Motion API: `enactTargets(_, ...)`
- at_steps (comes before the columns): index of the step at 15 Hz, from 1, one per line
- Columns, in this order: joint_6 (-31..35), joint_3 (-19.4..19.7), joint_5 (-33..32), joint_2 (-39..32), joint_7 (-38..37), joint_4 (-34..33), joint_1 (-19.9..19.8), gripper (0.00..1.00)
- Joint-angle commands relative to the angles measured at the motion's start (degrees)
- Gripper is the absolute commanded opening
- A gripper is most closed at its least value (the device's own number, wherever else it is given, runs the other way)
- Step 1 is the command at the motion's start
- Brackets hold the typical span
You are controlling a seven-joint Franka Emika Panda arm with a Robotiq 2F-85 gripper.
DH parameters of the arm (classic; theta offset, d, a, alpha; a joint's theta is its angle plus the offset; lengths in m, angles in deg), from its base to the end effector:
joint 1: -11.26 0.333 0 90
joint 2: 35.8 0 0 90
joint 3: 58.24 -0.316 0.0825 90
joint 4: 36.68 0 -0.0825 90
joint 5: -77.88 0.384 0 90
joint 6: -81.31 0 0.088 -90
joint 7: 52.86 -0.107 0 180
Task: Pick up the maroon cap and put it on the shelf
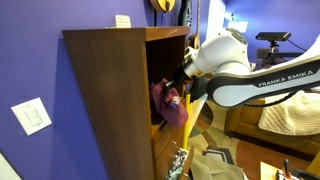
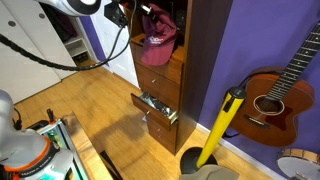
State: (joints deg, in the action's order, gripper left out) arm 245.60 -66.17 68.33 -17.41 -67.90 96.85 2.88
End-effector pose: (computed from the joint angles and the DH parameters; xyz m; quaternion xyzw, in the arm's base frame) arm 0.5003 0.0119 0.5643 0.9068 -0.0533 0.4176 0.0221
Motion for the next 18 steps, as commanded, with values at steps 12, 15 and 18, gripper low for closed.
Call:
enactTargets(12, 4.3, -1.5, 0.2, -15.1, -6.1, -12.9, -1.2, 0.01)
enactTargets(15, 4.5, -1.5, 0.4, -16.1, -6.5, -13.8, -1.0, 0.28)
enactTargets(18, 4.5, -1.5, 1.0, -16.3, -7.0, -14.0, -0.8, 0.42)
